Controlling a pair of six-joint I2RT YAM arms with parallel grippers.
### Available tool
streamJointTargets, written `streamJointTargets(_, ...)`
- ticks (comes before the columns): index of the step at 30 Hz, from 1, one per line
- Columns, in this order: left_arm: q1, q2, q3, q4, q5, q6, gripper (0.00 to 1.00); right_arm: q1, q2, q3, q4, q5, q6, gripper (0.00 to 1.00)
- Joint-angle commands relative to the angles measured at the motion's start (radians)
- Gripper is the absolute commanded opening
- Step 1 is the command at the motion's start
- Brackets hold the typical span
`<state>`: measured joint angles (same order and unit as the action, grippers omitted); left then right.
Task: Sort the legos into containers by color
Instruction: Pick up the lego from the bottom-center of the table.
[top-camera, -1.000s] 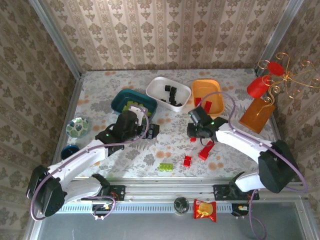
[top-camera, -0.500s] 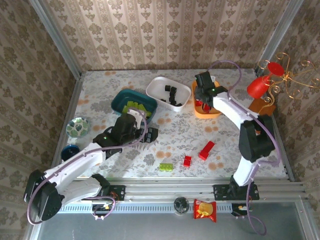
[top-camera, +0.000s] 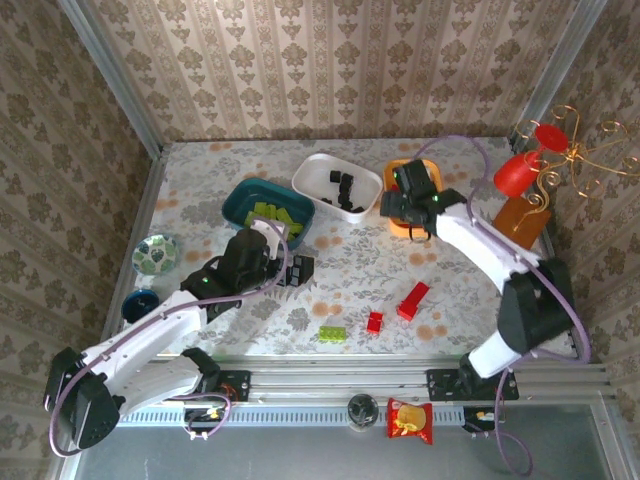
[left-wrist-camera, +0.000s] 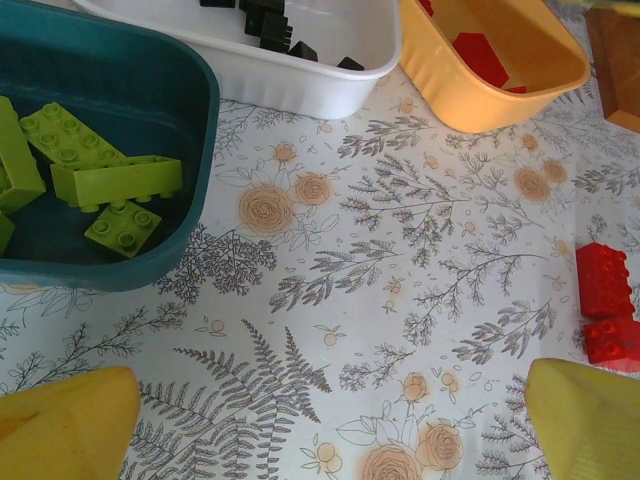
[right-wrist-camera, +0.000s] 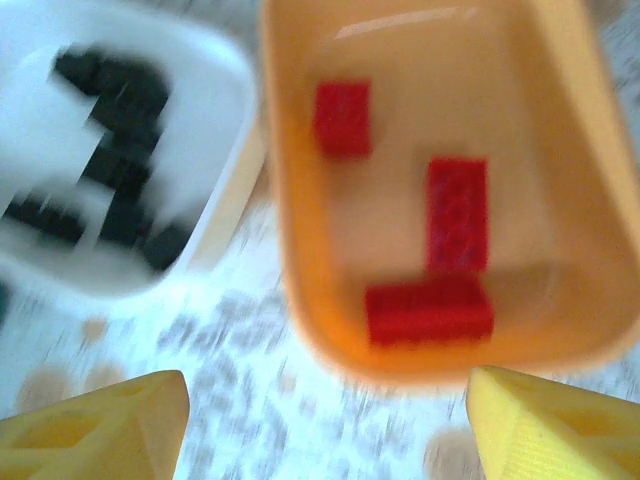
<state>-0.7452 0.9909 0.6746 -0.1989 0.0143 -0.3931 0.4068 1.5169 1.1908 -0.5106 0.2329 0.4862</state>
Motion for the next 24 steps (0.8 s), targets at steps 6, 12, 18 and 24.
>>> streamJointTargets(6, 0.018, -0.036, -0.034, -0.03, -0.014, -0.012, 1.0, 0.301, -0.17, -0.329, -0.202, -0.162, 0.168, 0.67)
streamJointTargets(12, 0.031, -0.047, -0.056, -0.021, -0.004, -0.029, 1.0, 0.406, -0.163, -0.423, -0.192, -0.196, 0.221, 0.62)
streamJointTargets(18, 0.034, -0.058, -0.061, -0.031, -0.004, -0.03, 1.0, 0.456, -0.088, -0.393, -0.155, -0.213, 0.185, 0.68)
streamJointTargets(24, 0.037, -0.057, -0.069, -0.025, 0.0, -0.039, 1.0, 0.468, -0.012, -0.374, -0.135, -0.245, 0.16, 0.72)
